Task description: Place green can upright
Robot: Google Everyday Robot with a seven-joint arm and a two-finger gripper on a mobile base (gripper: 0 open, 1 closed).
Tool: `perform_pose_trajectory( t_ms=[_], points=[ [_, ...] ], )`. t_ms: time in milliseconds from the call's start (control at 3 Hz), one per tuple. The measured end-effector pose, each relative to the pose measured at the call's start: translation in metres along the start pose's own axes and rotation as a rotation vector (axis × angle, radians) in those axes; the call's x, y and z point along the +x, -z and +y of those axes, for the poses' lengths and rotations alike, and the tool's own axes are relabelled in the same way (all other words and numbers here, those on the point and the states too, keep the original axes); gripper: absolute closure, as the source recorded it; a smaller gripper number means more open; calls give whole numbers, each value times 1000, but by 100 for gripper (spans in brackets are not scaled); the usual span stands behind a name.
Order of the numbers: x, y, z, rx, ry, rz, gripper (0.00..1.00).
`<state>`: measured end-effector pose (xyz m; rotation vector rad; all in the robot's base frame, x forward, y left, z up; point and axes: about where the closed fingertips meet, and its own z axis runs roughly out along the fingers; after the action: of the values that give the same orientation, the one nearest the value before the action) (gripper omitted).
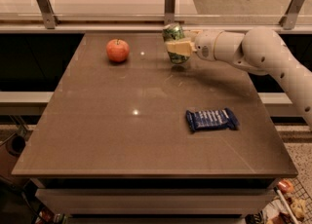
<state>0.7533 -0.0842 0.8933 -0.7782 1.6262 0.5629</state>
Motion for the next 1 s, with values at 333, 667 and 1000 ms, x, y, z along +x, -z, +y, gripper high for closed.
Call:
perform_pose_trajectory(
  t_ms=[333, 667, 1000],
  points=[
    [6, 2, 0, 6, -9, -18, 100],
    [10, 1, -1, 7, -13, -36, 100],
    [14, 0, -2, 3, -20, -63, 100]
  ],
)
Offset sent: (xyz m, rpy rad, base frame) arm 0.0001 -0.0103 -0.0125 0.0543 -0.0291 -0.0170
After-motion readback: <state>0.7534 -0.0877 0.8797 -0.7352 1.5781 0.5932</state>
